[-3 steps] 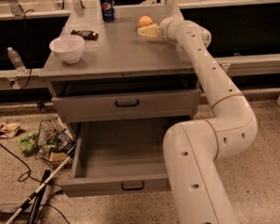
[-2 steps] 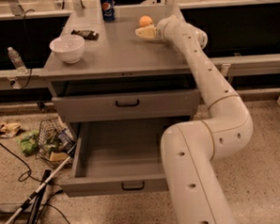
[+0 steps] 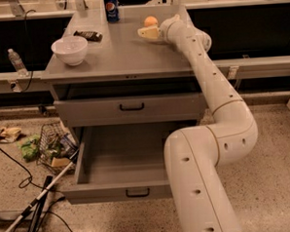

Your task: Place orange into middle drawer

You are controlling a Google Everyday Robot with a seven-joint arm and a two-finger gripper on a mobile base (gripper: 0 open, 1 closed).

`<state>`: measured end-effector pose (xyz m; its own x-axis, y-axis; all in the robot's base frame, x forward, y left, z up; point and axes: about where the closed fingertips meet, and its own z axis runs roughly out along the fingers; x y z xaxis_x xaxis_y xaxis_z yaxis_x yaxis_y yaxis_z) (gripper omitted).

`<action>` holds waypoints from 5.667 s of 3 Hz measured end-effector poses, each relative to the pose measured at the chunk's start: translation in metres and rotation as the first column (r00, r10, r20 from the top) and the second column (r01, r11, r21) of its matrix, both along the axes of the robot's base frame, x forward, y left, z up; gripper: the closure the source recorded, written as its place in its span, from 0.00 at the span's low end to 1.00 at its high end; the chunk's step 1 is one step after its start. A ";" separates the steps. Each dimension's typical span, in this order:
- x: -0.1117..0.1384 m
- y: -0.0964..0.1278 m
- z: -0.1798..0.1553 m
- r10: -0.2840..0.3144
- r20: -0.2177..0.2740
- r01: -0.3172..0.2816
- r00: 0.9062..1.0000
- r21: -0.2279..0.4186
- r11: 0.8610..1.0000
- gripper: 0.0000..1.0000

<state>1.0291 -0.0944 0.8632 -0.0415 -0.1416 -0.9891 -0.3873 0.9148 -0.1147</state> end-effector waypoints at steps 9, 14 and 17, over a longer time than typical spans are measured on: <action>0.005 0.029 -0.001 0.030 0.031 -0.033 0.999 0.083 0.996 0.02; 0.000 0.033 0.013 0.061 0.054 -0.065 0.997 0.061 0.996 1.00; -0.036 -0.081 0.133 -0.077 0.199 0.092 0.977 -0.065 0.994 1.00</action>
Offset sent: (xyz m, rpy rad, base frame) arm 0.1901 -0.0119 0.0484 0.0716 -0.0151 0.0509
